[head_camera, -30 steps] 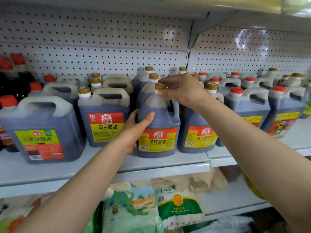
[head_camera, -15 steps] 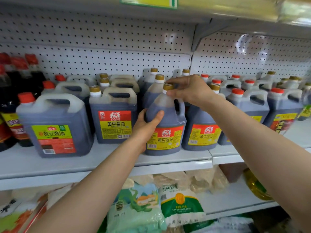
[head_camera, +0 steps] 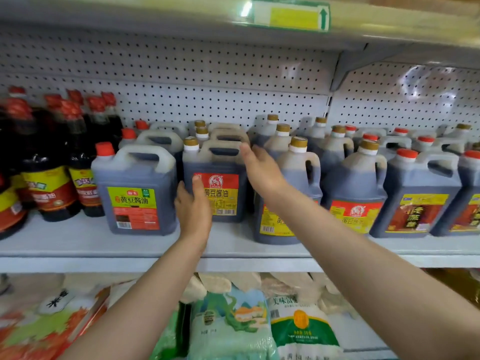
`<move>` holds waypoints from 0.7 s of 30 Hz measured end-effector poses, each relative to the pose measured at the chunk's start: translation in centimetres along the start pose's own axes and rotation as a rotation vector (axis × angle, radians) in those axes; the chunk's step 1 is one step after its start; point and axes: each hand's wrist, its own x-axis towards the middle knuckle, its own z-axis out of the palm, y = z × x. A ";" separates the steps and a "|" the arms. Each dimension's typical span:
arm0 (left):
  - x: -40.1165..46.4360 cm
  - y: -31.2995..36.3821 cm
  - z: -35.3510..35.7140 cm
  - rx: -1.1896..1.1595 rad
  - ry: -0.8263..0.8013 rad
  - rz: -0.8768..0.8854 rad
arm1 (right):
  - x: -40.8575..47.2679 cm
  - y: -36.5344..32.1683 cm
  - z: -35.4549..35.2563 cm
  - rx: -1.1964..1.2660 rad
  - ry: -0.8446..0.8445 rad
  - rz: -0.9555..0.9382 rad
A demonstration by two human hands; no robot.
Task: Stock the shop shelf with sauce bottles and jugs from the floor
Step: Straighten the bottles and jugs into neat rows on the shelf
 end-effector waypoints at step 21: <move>1.9 -2.5 -1.3 0.120 -0.294 -0.136 | -1.9 9.7 8.8 0.186 0.052 0.282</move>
